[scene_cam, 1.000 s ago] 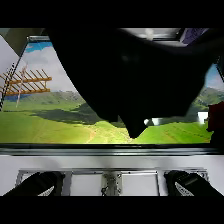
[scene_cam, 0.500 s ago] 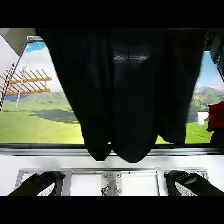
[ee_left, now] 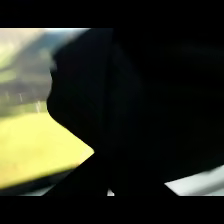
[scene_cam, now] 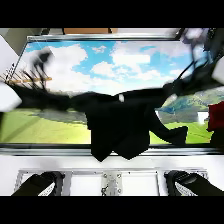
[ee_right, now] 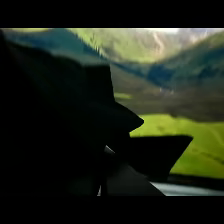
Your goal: Fold the clothes and pants, and hang the long-sleeved shirts on hangers.
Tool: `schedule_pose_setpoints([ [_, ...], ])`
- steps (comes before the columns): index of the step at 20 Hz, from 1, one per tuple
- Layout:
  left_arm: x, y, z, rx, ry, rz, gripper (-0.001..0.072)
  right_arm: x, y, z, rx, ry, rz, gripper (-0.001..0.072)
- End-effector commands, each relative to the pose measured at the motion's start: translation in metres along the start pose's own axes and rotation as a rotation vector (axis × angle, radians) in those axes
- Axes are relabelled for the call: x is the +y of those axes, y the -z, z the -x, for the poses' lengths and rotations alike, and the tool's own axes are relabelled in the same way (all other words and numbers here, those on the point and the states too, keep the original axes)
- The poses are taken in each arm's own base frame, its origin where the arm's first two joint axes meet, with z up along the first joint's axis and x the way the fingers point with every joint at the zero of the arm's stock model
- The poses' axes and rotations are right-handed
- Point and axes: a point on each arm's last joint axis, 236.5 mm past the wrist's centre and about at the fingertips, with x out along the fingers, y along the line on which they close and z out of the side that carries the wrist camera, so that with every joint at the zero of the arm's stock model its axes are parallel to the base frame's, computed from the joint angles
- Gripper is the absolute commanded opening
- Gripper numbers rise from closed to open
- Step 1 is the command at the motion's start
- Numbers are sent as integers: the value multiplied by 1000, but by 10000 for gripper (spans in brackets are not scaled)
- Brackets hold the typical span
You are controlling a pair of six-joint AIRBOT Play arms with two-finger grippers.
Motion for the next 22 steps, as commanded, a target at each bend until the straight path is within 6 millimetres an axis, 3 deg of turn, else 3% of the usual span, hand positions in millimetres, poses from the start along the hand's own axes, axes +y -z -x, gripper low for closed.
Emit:
schedule_pose_setpoints([
  [1, -20, 115, -70, 235, 77, 5, 23, 34, 82, -55, 239, -102, -10, 23],
  [3, -44, 144, -92, 254, 160, -11, 23, 46, 102, -72, 292, -137, -42, 24],
  [5, -47, 156, -101, 261, 162, -6, 23, 46, 108, -76, 313, -133, -46, 23],
  [11, -33, 142, -102, 231, 143, 69, 23, 47, 108, -76, 314, -139, -54, 25],
  [12, -30, 139, -102, 224, 140, 86, 50, 47, 108, -76, 314, -138, -53, 25],
  [13, -29, 133, -100, 212, 147, 106, 372, 47, 108, -76, 313, -138, -53, 25],
  [14, -30, 122, -96, 187, 159, 129, 720, 47, 108, -76, 313, -137, -53, 25],
  [17, -20, 66, -66, 31, 162, 125, 710, 46, 109, -75, 316, -136, -53, 25],
  [19, 0, 24, -38, -95, 141, 136, 710, 46, 109, -75, 317, -136, -53, 25],
  [21, 46, -11, -12, -205, 32, 172, 710, 46, 109, -76, 316, -136, -53, 25],
  [22, 78, -23, 1, -240, -56, 202, 710, 46, 109, -75, 317, -136, -53, 25],
])
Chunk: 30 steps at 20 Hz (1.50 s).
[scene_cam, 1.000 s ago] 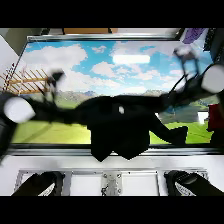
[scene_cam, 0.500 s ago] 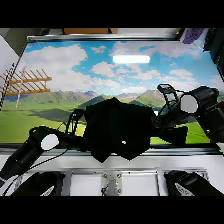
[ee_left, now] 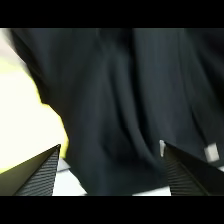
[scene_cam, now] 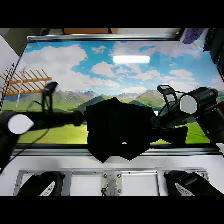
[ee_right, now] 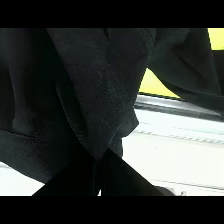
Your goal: Fold the clothes and pants, and hang the long-sleeved shirts on hangers.
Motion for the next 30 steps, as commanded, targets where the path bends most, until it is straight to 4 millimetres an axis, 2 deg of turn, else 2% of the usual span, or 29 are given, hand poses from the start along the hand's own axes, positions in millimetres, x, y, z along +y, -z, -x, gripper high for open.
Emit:
schedule_pose_setpoints([
  [1, 76, -68, 50, -171, -225, 25, 710, 0, 1, 0, 1, 0, 2, 25],
  [5, 195, -112, 97, -184, -568, 57, 711, 0, 1, 0, 1, 0, 2, 25],
  [8, 271, -138, 115, -181, -725, 125, 710, 0, 0, 0, 1, 0, 2, 25],
  [11, 335, -159, 100, -172, -761, 193, 710, 0, 1, 0, 1, 0, 2, 25],
  [15, 406, -167, 52, -131, -776, 203, 710, 0, 1, 0, 1, -1, 2, 25],
  [18, 442, -162, 7, -71, -767, 181, 710, 0, 1, 0, 3, 0, 2, 25],
  [21, 465, -162, -31, -25, -758, 143, 710, 0, 0, 0, 2, 0, 1, 26],
  [24, 490, -158, -43, 29, -808, 112, 710, 0, 0, 0, 2, 0, 1, 25],
  [27, 504, -157, -55, 33, -808, 119, 710, 0, 1, 0, 2, 0, 1, 25],
  [30, 519, -154, -57, 18, -815, 130, 710, 0, 0, 0, 2, 0, 1, 25],
])
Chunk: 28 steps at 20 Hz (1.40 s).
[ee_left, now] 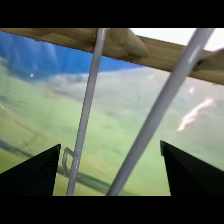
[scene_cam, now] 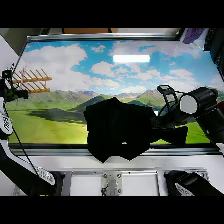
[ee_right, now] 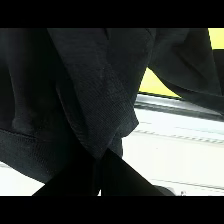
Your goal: Fold the clothes and pants, and hang the long-sleeved shirts on hangers.
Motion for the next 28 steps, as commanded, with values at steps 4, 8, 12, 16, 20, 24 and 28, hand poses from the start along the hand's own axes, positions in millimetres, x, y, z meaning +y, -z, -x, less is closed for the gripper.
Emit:
schedule_pose_setpoints([
  [4, 14, -9, -18, -53, -20, 11, 710, 0, 0, 0, 1, 0, 1, 25],
  [8, 14, -12, -19, -70, -20, 10, 710, 0, 0, 0, 1, 0, 1, 25],
  [12, 15, -12, -20, -69, -21, 12, 710, 0, 0, 0, 1, 0, 1, 25],
  [16, 12, -5, -25, -46, -16, 11, 710, 0, 0, 0, 1, 0, 1, 26],
  [20, 6, 16, -38, 30, -4, 9, 708, 0, 0, 0, 1, 0, 1, 25],
  [24, 5, 21, -39, 52, -1, 9, 363, 0, 0, 0, 1, 0, 1, 26],
  [28, 5, 25, -38, 71, 1, 9, 70, 0, 0, 0, 1, 0, 1, 25],
])
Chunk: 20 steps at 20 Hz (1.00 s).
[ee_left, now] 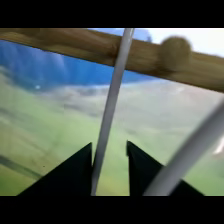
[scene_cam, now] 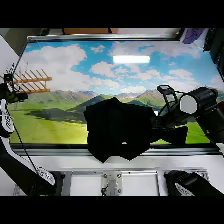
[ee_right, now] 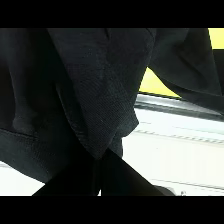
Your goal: Fold the clothes and pants, and hang the long-sleeved shirts on hangers.
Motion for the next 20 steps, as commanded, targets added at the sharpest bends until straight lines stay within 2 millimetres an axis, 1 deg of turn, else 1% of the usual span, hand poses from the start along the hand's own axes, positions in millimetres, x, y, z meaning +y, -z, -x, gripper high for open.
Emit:
schedule_pose_setpoints([
  [1, -7, 9, -1, 36, 23, 26, 70, 0, 0, 0, 1, 0, 1, 25],
  [2, -7, 8, -1, 36, 23, 23, 66, 0, 0, 0, 1, 0, 1, 25],
  [3, -8, 9, 0, 39, 24, 21, 23, 0, 0, 0, 1, 0, 1, 25],
  [7, -18, 5, 2, 35, 29, 0, 23, 0, 0, 0, 1, 0, 1, 25],
  [8, -23, 4, 3, 33, 33, -15, 23, 0, 0, 0, 1, 0, 1, 25],
  [11, -45, 2, 8, 40, 52, -100, 23, 0, 0, 0, 1, 0, 1, 25],
  [16, -85, -2, 17, 44, 89, -193, 22, 0, 0, 0, 1, 0, 1, 25],
  [19, -116, -4, 30, 5, 217, -201, 21, 0, 0, 0, 2, 0, 1, 25],
  [20, -118, -4, 35, -16, 225, -196, 21, 0, 0, 0, 1, 0, 1, 25],
])
